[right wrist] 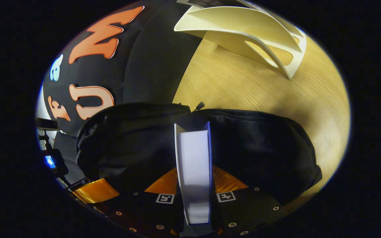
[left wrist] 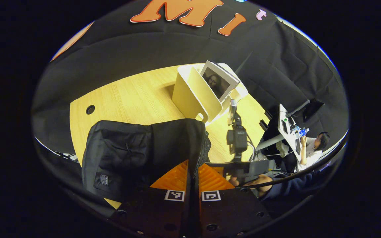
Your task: Open the schoolbag, grab two books from the bookshelf and put them into the schoolbag.
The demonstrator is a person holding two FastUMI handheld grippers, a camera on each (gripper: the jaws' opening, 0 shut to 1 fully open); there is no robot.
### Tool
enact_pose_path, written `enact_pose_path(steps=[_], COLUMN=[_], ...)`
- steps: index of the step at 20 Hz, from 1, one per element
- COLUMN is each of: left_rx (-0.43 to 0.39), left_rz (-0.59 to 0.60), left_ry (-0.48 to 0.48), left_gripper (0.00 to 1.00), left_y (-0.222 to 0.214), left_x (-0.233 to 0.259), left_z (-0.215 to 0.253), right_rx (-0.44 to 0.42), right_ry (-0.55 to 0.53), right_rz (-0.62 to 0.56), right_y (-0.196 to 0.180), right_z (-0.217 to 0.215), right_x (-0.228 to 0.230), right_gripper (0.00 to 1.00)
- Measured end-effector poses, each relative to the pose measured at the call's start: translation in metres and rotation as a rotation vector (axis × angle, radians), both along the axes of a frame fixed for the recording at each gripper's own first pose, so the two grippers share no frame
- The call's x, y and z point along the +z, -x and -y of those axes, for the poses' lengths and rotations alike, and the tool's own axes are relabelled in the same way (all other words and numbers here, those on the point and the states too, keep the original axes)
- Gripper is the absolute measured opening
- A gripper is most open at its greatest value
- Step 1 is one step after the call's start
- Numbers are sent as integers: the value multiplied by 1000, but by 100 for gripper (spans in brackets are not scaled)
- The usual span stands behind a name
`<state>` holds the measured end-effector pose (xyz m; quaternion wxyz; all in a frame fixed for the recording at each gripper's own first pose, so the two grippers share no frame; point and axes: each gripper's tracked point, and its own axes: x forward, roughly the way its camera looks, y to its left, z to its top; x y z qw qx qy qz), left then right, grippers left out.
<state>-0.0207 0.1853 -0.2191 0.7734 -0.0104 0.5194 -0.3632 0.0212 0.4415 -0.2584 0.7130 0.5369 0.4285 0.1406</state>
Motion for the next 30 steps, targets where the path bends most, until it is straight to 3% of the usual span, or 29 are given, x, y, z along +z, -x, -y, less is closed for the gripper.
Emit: enact_pose_path(steps=[4, 5, 6, 7, 8, 9, 15, 20, 27, 30], left_rx=[18, 28, 33, 41, 47, 52, 105, 165, 237, 289], left_rz=[9, 15, 18, 15, 12, 13, 0, -25, -29, -36], left_ry=[2, -4, -10, -7, -2, 0, -8, -17, -62, -77], left_gripper=[5, 5, 5, 5, 5, 5, 5, 5, 5, 5], left_y=[-7, -11, -15, -16, -18, -17, -21, -19, -17, -17], left_x=[-4, -4, -5, -4, -5, -5, -13, -18, -27, -30], left_z=[-6, -11, -13, -14, -12, -13, -16, -16, -7, -6], right_rx=[27, 65, 107, 155, 200, 220, 300, 344, 373, 396], right_ry=[20, 47, 85, 134, 185, 233, 328, 494, 715, 761], right_rz=[-33, -52, -73, -104, -126, -139, -103, -39, 48, 79], right_y=[6, 12, 20, 30, 41, 50, 65, 59, 5, -23], right_z=[3, 3, 7, 16, 26, 40, 92, 155, 263, 293], right_x=[7, 7, 4, 0, -4, -1, 33, 65, 136, 161], right_gripper=[37, 64, 57, 60, 85, 96, 98, 98, 98, 98])
